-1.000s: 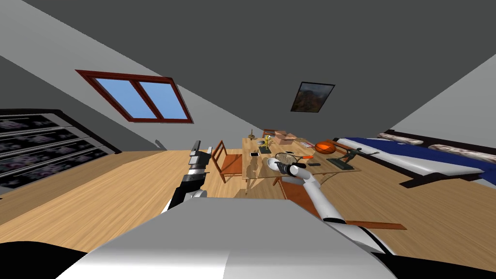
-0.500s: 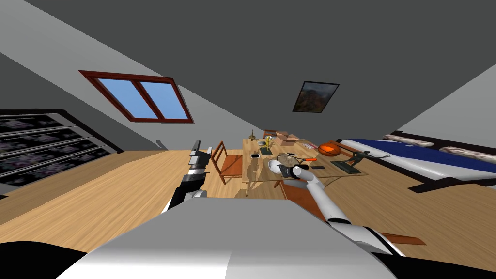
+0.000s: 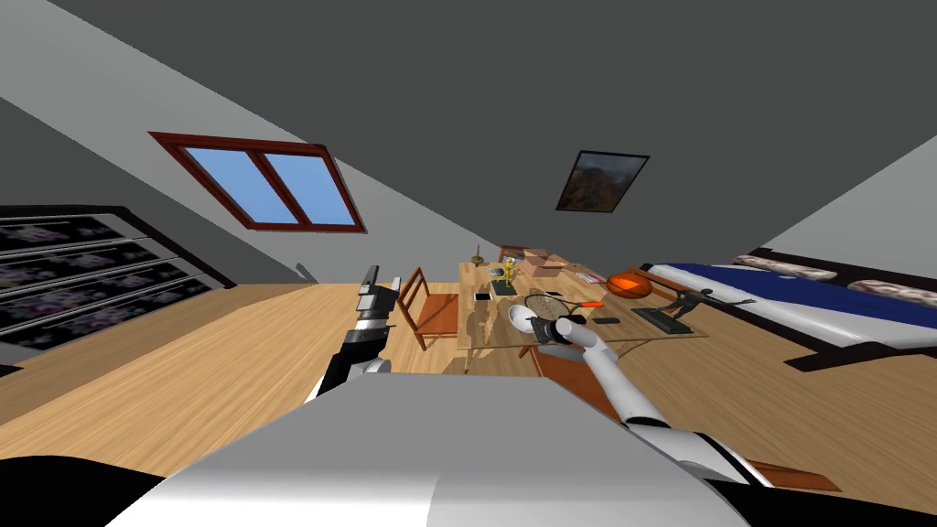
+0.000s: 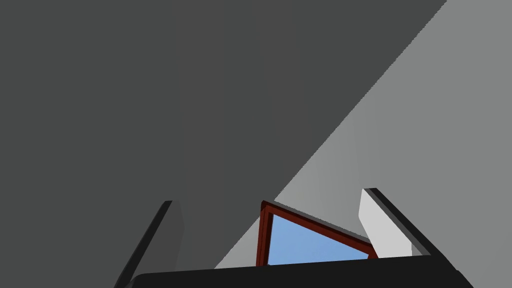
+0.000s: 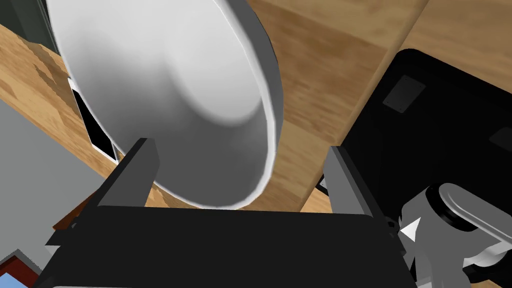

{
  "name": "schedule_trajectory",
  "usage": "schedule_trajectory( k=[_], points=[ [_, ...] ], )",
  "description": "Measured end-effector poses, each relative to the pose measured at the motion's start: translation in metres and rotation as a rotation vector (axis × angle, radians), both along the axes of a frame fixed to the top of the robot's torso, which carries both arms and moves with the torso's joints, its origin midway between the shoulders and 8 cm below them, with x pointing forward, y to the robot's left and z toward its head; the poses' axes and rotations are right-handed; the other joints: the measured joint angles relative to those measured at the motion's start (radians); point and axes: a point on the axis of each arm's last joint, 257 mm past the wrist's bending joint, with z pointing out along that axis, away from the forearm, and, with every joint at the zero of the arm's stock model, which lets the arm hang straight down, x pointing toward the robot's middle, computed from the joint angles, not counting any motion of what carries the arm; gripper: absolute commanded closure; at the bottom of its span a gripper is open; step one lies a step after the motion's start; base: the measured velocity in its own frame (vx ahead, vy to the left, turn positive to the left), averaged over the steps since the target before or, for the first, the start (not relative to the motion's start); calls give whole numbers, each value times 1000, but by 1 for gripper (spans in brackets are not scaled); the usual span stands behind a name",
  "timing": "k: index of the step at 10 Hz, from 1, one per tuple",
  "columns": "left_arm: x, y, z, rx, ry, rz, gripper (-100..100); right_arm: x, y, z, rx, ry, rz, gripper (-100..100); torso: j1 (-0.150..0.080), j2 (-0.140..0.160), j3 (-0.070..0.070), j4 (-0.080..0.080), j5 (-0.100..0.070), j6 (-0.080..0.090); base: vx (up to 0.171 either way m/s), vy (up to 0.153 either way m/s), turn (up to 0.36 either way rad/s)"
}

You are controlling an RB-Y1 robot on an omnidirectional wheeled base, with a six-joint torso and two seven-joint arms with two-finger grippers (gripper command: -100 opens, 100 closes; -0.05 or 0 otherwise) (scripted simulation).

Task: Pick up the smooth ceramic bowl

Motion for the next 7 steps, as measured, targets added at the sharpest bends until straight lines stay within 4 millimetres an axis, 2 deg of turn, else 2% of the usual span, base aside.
schedule_trajectory(
  k=[4,7],
  points=[
    [0,0,0,0,0,0,0,-7,-37,-2,-17,0,-30,-100,4,0,0,0,1,0,12,52,48],
    [0,0,0,0,0,0,0,-11,-53,-4,-20,2,-43,-100,2,1,1,0,1,0,6,36,48]
  ],
)
